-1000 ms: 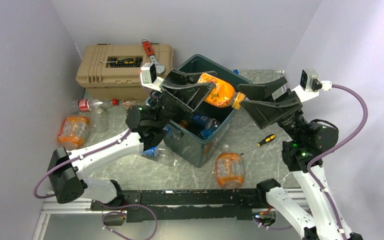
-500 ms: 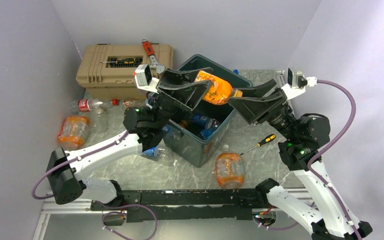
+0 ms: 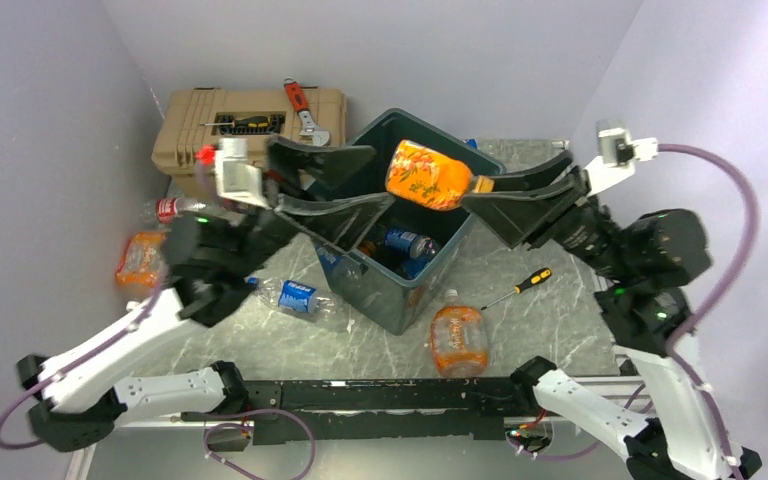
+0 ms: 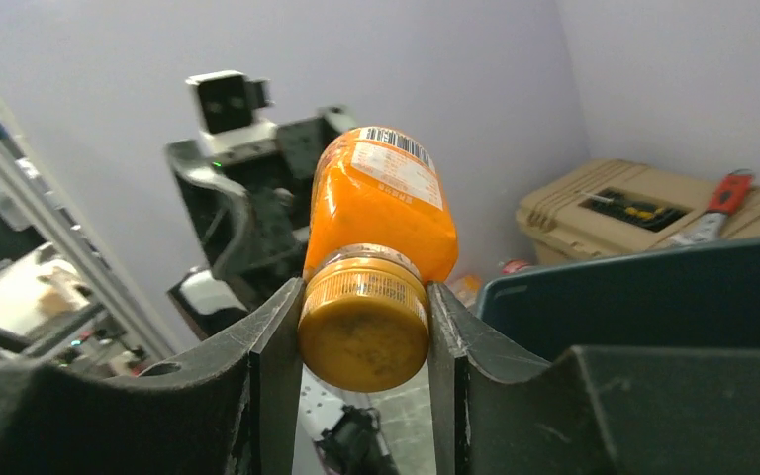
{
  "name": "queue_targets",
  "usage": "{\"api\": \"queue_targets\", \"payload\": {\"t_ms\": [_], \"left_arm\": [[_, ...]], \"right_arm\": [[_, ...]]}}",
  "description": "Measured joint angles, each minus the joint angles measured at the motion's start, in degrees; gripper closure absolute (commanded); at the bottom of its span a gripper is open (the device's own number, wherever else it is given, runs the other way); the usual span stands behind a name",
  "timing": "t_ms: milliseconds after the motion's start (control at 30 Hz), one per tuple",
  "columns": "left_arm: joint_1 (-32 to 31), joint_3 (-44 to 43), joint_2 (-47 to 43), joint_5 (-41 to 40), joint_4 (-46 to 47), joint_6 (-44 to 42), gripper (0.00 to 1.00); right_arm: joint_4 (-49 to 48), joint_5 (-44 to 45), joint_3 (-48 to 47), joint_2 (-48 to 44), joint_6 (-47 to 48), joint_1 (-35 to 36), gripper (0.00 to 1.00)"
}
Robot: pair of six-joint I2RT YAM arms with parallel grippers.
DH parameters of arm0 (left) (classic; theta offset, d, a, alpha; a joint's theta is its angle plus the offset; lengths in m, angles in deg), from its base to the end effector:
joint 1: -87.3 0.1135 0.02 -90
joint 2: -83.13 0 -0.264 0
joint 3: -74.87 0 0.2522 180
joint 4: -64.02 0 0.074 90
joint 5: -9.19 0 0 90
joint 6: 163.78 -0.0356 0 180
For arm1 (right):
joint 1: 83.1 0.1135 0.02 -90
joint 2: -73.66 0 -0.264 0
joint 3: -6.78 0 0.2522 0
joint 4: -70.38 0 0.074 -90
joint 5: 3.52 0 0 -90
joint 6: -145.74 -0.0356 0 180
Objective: Put the plastic bottles in the bin
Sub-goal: Place the plastic bottle in the trash bin.
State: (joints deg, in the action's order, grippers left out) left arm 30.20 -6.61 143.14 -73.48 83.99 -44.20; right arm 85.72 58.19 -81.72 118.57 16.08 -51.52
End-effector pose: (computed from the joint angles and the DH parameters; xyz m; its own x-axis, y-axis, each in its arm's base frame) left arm 0.1074 -0.1743 0.5068 -0.1241 -0.7096 -0.6936 0.9469 0.1244 -0.2966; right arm 0.0836 0.0712 0.5236 -0.2109 0.5301 -0.8213 -0.8862 0.2510 0.3895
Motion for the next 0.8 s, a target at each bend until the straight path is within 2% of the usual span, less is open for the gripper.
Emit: {"api": "queue_targets", "payload": {"t_ms": [100,167,300,467,567,800], "left_arm": [[0.00,-9.75,-4.26,0.33,-18.62,-12.04,0.01],[0.00,-22.27,-4.02,0.42,-33.64,-23.06,0.01],[0.00,-35.69,-3.50,0.92,-50.21,-39.41,0.01],[0.00,-35.12,-2.32,6.56,-61.29,-56.11,0.01],[0.00,-36.72,4.02,9.31,-67.47,-63.36,0.00],[-0.70,-40.13,17.62,12.35,-75.95,-71.60,0.01]], "right_arm": [[17.57,1.57,-14.23,3.72,6.12,-0.02,1.00],[27.47,2.51,-22.91,6.10,9.68,-0.02,1.00],[42.62,4.35,-31.01,9.01,14.03,-0.02,1.00],[53.62,4.83,-33.66,15.02,16.52,-0.02,1.00],[56.98,4.70,-33.90,19.34,17.33,0.00,1.00],[58.62,3.69,-34.07,24.41,17.57,0.61,1.00]]}}
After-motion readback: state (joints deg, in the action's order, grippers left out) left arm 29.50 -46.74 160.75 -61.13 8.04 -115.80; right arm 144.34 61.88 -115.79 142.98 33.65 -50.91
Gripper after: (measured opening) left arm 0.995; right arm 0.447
